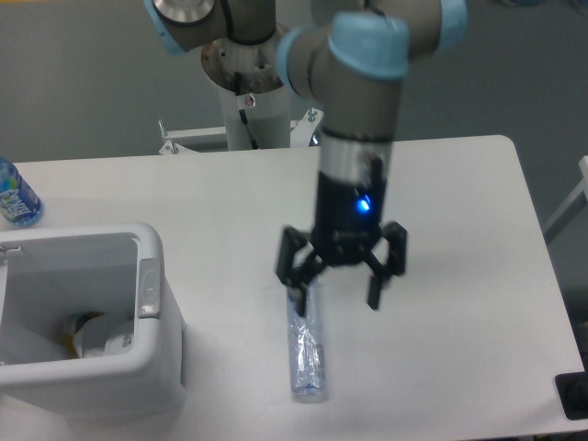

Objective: Place the trash in the trash can
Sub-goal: 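Lower the gripper around the clear plastic bottle and close on it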

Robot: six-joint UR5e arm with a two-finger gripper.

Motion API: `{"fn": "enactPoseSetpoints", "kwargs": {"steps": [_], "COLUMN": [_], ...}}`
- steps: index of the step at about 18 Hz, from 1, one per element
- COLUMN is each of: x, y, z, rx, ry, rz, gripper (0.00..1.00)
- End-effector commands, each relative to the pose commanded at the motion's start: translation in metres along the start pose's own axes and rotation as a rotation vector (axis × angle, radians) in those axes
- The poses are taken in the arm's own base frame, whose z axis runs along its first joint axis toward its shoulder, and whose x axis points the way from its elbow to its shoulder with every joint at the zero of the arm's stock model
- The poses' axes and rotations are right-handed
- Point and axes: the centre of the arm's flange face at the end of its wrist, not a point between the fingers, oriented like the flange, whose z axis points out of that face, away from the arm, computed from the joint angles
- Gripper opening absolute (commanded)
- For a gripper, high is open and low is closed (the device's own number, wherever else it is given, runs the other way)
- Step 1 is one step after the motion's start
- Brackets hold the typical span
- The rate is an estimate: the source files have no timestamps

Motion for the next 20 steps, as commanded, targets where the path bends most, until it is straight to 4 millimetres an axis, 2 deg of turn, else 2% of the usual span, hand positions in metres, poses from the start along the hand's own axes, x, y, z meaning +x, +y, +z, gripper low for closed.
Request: {"fn": "enactPoseSetpoints", "kwargs": {"steps": [4,7,12,14,20], "x": [-0.011,0.000,0.015,0.029,0.035], "y": [0.024,0.039,0.054,0.059,0.073], "z": [0.056,0.103,0.139,0.153,0.178], "rx": [-0.094,-0.159,-0.216,-0.245,-0.294], "ry": [0.003,0.033,0.046,0.019,-0.003], "rz": [0.036,0.050,0.071,0.099,0.113], "gripper": [1.00,1.00,1.00,1.00,1.00]}}
